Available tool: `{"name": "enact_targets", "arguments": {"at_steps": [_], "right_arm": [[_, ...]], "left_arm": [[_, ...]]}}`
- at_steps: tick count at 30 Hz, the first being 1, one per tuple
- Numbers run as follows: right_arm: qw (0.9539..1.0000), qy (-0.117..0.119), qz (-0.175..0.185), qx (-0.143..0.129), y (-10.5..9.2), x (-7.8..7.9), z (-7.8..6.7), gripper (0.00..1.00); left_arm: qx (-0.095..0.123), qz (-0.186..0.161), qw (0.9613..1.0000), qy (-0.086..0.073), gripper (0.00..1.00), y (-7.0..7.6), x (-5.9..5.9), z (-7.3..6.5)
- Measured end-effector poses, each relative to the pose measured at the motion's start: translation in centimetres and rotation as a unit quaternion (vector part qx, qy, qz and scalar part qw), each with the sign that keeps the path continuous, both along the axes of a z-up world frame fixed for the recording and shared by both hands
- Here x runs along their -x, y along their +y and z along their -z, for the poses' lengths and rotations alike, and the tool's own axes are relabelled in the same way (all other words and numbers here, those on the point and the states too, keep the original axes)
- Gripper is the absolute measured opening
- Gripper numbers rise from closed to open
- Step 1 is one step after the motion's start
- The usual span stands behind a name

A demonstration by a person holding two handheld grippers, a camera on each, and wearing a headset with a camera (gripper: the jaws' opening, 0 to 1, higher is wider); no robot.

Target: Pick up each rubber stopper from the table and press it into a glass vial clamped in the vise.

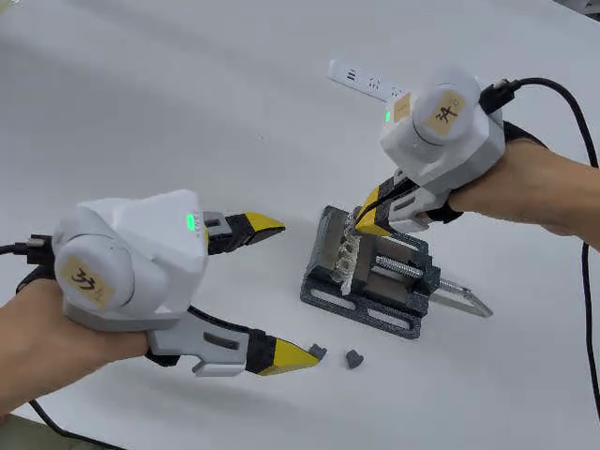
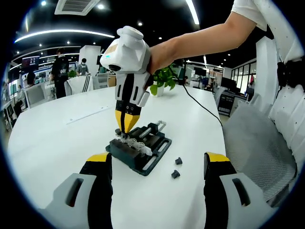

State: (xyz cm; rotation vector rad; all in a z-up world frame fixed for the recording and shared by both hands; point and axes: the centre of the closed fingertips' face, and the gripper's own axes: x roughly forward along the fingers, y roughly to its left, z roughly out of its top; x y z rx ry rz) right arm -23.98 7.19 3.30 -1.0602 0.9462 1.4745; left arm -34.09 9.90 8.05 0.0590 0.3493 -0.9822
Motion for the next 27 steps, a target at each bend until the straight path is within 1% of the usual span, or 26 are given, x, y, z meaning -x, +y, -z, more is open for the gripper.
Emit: {"name": "enact_targets", "arguments": {"at_steps": [5,8,11,17,23,27], "right_arm": [[0.9999,-0.008,-0.011,-0.004,0.07,0.00,0.03,0.00],[0.9994,-0.018,-0.030,-0.003,-0.06,-0.03,0.01,0.00],[0.9993,-0.020,-0.032,-0.002,-0.05,-0.01,0.00,0.00],[0.9993,-0.019,-0.034,0.000,-0.01,0.06,0.09,0.00],[0.9989,-0.020,-0.040,0.011,0.02,0.05,0.20,0.00],[0.9990,-0.017,-0.039,0.012,0.16,-0.09,0.24,0.00]], "left_arm": [[0.002,-0.001,1.0000,-0.001,0.78,-0.03,-0.05,-0.10],[0.001,0.000,1.0000,-0.001,0.77,-0.07,-0.06,-0.13],[0.002,-0.001,1.0000,-0.002,0.77,-0.11,-0.09,-0.21],[0.003,-0.002,1.0000,-0.002,0.77,-0.09,-0.14,-0.22],[0.006,-0.004,1.0000,-0.003,0.77,-0.02,-0.23,-0.28],[0.006,-0.006,1.0000,-0.003,0.77,0.07,-0.26,-0.26]]}}
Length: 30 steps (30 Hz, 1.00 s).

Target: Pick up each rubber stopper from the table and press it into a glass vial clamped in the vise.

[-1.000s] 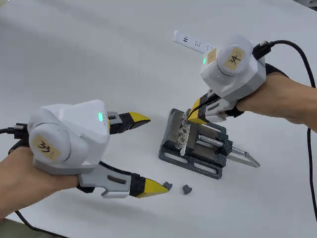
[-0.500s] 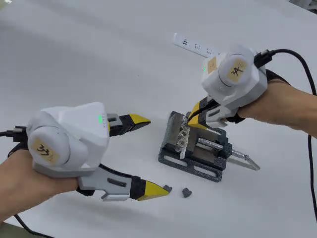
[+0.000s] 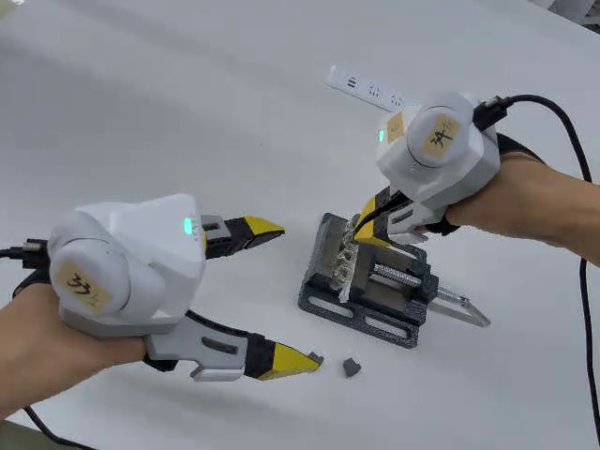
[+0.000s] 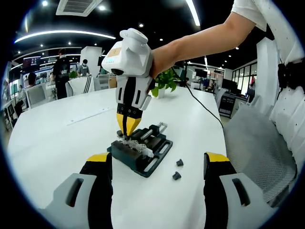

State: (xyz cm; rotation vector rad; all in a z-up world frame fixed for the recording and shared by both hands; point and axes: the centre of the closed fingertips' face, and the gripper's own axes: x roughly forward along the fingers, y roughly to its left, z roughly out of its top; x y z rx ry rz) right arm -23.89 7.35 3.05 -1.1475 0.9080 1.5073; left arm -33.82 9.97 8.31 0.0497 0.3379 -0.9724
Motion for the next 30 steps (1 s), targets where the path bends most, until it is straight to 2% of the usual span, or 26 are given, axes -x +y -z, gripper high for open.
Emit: {"name": "enact_targets", "arguments": {"at_steps": [13,18,22,26,30], "right_arm": [[1.0000,0.000,0.000,0.004,0.22,-0.20,0.23,0.01],[0.9999,-0.006,-0.007,0.013,0.28,-0.18,0.22,0.00],[0.9999,0.002,-0.002,0.016,0.44,-0.49,0.16,0.00],[0.9997,-0.004,-0.006,0.023,0.31,-0.35,0.15,0.00],[0.9996,0.001,0.003,0.028,0.26,-0.40,0.15,0.00]], "left_arm": [[0.004,-0.002,1.0000,0.001,0.77,0.07,-0.13,0.13],[0.006,-0.003,1.0000,0.000,0.77,-0.03,-0.23,-0.01],[0.006,-0.003,1.0000,0.000,0.77,-0.10,-0.21,-0.10],[0.009,-0.006,0.9999,-0.001,0.77,-0.03,-0.29,-0.29],[0.010,-0.008,0.9999,-0.002,0.77,0.06,-0.34,-0.38]]}}
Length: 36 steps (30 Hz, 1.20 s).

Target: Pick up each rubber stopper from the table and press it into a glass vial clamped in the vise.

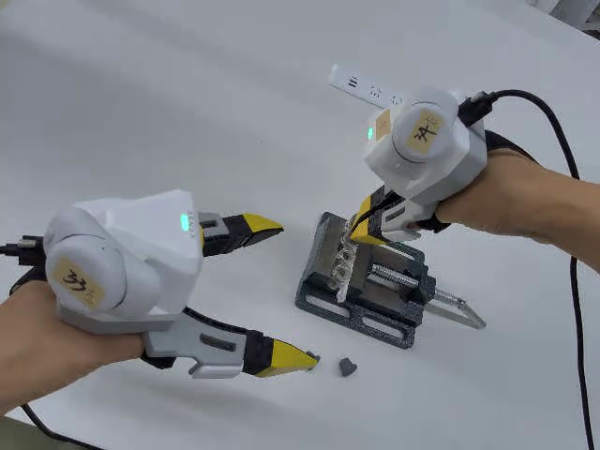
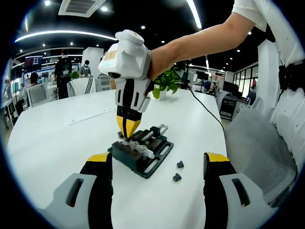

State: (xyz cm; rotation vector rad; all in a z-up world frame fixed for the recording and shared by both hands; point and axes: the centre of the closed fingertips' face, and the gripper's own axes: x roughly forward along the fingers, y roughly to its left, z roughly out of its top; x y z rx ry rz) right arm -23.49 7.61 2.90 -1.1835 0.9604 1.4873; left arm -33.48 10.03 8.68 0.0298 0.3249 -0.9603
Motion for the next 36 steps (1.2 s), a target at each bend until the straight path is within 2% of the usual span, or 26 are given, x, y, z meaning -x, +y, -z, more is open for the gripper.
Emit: {"name": "enact_targets", "arguments": {"at_steps": [3,13,19,24,27,29,30,36], "right_arm": [[0.9999,-0.003,-0.004,0.011,0.1,0.0,0.0,0.00],[0.9999,-0.007,0.000,0.015,0.1,-0.1,0.1,0.00],[0.9998,0.005,0.002,0.021,0.2,0.0,0.3,0.00],[0.9998,0.016,0.013,0.001,0.0,0.0,0.2,0.00],[0.9976,0.036,0.051,-0.031,0.1,0.1,0.2,0.00],[0.9972,0.038,0.049,-0.041,0.0,0.0,0.1,0.00],[0.9949,0.046,0.077,-0.045,0.0,0.1,0.0,0.00],[0.9953,0.039,0.071,-0.053,0.0,0.1,0.1,0.00]], "left_arm": [[0.001,-0.002,1.0000,0.000,0.77,0.1,0.0,-0.1],[0.006,-0.007,1.0000,-0.002,0.77,0.3,-0.1,-0.3],[0.005,-0.011,0.9999,-0.002,0.77,0.6,0.0,-0.4],[0.002,-0.018,0.9998,-0.001,0.77,1.1,-0.1,-0.2],[0.003,-0.018,0.9998,0.000,0.77,1.2,0.0,-0.1],[0.003,-0.017,0.9999,0.001,0.77,1.2,0.0,0.0],[0.002,-0.016,0.9999,0.002,0.77,1.1,0.1,0.1],[0.002,-0.015,0.9999,0.003,0.77,1.1,0.0,0.2]]}}
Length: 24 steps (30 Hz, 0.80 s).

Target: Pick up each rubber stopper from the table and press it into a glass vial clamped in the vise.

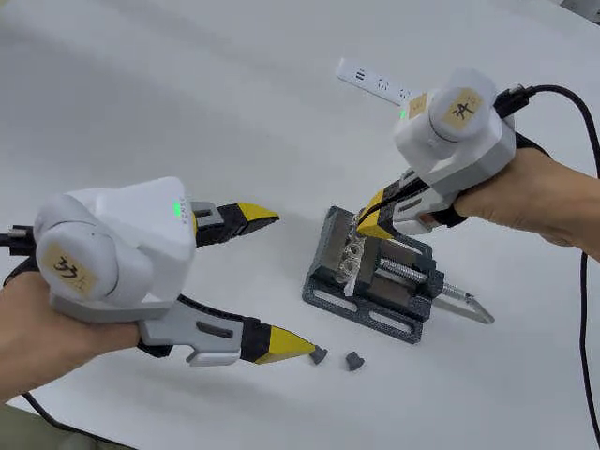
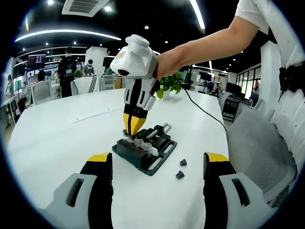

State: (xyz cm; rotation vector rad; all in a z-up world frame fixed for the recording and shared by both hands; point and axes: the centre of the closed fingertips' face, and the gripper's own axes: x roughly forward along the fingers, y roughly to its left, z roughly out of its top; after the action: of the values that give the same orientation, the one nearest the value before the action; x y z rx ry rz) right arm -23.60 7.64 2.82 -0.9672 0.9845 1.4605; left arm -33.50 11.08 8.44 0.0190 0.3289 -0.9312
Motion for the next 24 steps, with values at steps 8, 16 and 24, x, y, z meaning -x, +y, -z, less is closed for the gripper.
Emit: {"name": "enact_targets", "arguments": {"at_steps": [8,16,24], "right_arm": [[1.0000,-0.006,-0.004,-0.001,-0.4,-0.1,-0.4,0.00],[0.9998,-0.012,-0.011,0.005,-1.1,-0.4,-0.7,0.00],[0.9995,-0.014,-0.026,0.010,-0.8,0.2,-0.4,0.00]], "left_arm": [[-0.001,0.003,1.0000,0.002,0.77,-0.3,0.0,0.1],[-0.001,0.004,1.0000,0.004,0.76,-0.4,0.0,0.3],[-0.002,0.007,1.0000,0.006,0.76,-0.6,0.0,0.2]]}}
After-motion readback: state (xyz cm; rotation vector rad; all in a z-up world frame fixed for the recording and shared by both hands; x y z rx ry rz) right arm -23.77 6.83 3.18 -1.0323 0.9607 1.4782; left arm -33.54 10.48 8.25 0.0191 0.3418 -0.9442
